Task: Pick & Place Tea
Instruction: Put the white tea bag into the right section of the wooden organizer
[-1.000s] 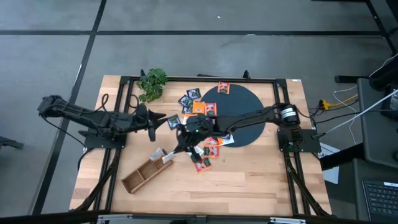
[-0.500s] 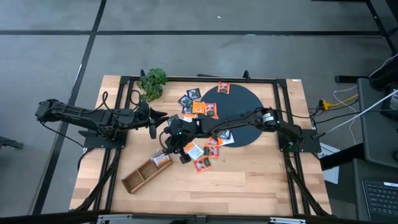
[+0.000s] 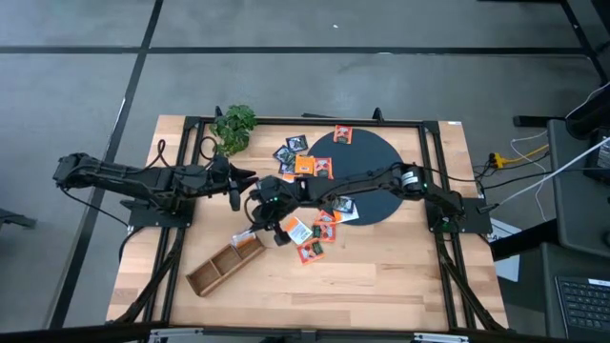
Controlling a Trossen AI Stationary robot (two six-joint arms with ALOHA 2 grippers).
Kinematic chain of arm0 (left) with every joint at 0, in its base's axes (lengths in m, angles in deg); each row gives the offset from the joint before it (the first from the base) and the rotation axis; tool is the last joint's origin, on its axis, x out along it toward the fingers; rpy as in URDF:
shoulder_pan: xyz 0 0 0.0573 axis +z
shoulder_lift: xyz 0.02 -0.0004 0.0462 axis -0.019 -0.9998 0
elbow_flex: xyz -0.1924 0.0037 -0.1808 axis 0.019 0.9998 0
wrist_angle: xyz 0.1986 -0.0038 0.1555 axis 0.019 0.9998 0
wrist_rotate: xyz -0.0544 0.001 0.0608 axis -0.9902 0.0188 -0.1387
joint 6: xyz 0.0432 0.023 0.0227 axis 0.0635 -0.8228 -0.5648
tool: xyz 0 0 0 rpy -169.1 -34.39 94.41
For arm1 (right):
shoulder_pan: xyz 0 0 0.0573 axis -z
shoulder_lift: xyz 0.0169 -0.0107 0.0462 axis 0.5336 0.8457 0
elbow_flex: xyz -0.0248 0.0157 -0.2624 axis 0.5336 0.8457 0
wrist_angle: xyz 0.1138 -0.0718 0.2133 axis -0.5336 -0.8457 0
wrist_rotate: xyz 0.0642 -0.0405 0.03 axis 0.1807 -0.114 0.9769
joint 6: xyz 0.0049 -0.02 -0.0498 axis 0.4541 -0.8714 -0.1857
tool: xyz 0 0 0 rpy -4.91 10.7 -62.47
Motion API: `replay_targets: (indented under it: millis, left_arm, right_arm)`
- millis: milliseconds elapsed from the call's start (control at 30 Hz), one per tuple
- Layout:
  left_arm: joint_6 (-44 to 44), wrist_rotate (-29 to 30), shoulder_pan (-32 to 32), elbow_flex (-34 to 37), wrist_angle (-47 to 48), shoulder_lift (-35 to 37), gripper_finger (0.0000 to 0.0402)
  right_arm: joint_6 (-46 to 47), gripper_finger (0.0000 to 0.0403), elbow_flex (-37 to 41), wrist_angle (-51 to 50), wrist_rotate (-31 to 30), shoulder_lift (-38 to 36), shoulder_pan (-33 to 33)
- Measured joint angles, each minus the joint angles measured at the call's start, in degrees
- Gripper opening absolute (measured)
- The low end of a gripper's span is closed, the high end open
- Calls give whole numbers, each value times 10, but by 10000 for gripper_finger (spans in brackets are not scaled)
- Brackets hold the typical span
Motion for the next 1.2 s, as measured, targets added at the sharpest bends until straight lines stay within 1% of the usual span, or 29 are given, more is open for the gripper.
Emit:
replay_targets:
  millis: [467, 667, 933, 1200]
  left_arm:
    - [9, 2, 0, 0, 0, 0, 104]
    - [13, 2, 0, 0, 0, 0, 106]
    - [14, 2, 0, 0, 0, 0, 106]
    - [14, 2, 0, 0, 0, 0, 106]
  right_arm:
    - [-30, 2, 0, 7, 0, 0, 0]
    - [-31, 2, 0, 29, 24, 12, 0]
    - [-30, 2, 0, 33, 29, 23, 0]
    - [-31, 19, 1, 27, 16, 25, 0]
